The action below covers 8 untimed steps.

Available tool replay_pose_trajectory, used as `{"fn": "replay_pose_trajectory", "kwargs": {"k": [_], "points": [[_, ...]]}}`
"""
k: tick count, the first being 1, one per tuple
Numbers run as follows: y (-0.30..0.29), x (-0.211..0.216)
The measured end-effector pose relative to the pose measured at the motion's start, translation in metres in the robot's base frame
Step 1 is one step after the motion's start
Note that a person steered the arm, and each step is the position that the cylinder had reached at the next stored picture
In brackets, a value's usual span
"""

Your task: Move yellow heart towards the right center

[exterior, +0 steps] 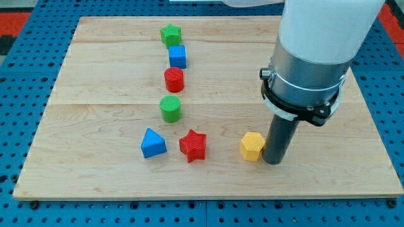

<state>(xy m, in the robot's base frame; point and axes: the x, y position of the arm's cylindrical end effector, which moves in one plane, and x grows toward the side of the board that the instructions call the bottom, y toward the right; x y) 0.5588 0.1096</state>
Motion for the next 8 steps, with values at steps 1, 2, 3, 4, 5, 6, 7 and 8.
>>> {"fn": "replay_pose_trajectory", "kwargs": {"k": [1, 2, 3, 4, 5, 6, 7, 8], "points": [[0.026, 0.026], [0.099, -0.032], [0.041, -0.069], [-0.002, -0.093], [-0.003, -0.132], [0.008, -0.169], [0.074, -0.092], [0.086, -0.091]]}}
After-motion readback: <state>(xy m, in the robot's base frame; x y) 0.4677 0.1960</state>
